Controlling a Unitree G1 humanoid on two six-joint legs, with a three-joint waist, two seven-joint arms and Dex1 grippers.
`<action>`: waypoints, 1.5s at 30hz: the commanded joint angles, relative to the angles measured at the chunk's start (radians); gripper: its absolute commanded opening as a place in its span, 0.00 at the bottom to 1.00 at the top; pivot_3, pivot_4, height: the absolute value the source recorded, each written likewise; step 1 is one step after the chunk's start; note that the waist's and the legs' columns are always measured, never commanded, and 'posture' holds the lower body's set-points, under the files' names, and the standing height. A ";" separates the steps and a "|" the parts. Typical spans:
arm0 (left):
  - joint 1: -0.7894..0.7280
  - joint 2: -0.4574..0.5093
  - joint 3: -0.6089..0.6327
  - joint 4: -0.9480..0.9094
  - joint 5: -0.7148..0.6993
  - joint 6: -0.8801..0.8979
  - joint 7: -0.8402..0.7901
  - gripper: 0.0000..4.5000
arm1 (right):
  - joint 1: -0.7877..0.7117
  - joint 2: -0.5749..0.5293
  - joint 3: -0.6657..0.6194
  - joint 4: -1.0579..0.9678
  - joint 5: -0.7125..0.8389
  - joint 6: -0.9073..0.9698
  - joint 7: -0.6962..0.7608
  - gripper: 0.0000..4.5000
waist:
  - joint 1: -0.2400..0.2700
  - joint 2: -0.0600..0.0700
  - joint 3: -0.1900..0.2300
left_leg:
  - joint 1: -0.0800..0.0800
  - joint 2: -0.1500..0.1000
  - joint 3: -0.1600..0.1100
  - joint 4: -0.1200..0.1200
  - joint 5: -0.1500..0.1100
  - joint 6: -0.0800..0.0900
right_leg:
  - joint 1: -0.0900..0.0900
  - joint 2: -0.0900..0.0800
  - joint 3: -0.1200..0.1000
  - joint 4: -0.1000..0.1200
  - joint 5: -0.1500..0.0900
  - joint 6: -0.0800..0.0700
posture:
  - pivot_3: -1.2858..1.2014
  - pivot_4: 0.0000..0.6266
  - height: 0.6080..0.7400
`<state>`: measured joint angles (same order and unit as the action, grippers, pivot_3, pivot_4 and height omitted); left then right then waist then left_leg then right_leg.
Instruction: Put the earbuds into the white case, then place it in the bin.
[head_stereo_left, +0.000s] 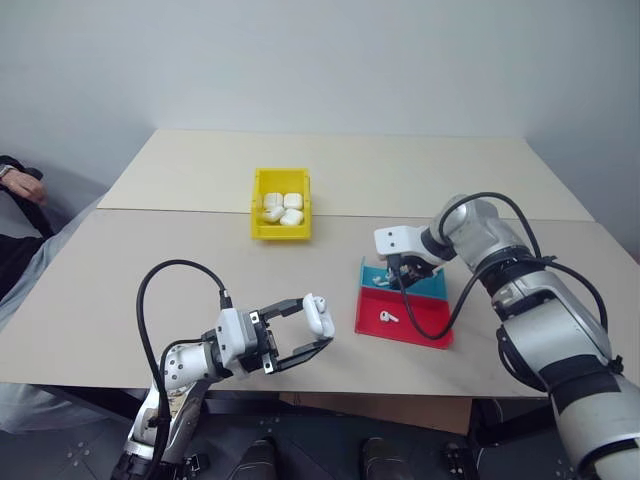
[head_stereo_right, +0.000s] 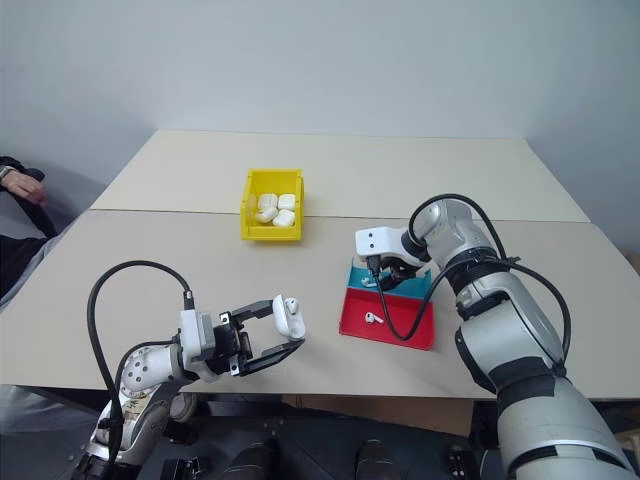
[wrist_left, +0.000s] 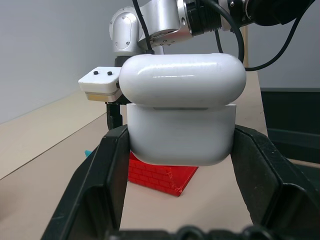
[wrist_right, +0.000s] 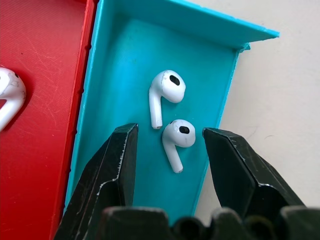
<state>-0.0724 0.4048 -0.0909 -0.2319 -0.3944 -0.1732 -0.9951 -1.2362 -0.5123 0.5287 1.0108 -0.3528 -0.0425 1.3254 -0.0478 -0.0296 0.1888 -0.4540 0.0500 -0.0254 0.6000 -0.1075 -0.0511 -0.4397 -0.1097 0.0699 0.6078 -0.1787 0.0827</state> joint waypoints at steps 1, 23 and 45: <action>0.002 0.007 0.002 -0.039 -0.009 -0.015 0.003 0.61 | -0.022 -0.006 -0.028 -0.004 -0.002 -0.026 -0.006 0.56 | 0.000 0.000 0.000 | 0.000 0.000 0.000 0.000 0.000 0.000 | 0.000 0.000 0.000 0.001 0.000 0.000 | 0.52 0.24 1.00; -0.003 0.015 0.000 -0.035 -0.004 -0.014 0.006 0.61 | -0.021 0.001 -0.028 0.035 -0.024 -0.082 -0.042 0.30 | -0.018 0.000 0.000 | 0.003 0.000 -0.001 0.000 0.000 0.000 | 0.001 0.000 0.000 0.003 -0.001 -0.001 | 0.52 0.24 1.00; -0.005 0.019 0.002 -0.032 0.002 -0.017 0.011 0.61 | -0.028 0.011 -0.032 0.085 -0.040 -0.095 -0.030 0.14 | -0.021 0.000 0.000 | 0.004 0.000 -0.001 0.000 0.000 0.000 | 0.002 0.000 0.000 0.003 -0.001 -0.001 | 0.52 0.24 1.00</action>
<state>-0.0722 0.4219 -0.0912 -0.2319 -0.3875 -0.1732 -0.9909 -1.2447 -0.4989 0.5119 1.0915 -0.3885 -0.1322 1.2937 -0.0690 -0.0296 0.1888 -0.4502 0.0499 -0.0261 0.5997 -0.1075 -0.0510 -0.4381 -0.1095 0.0701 0.6111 -0.1795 0.0814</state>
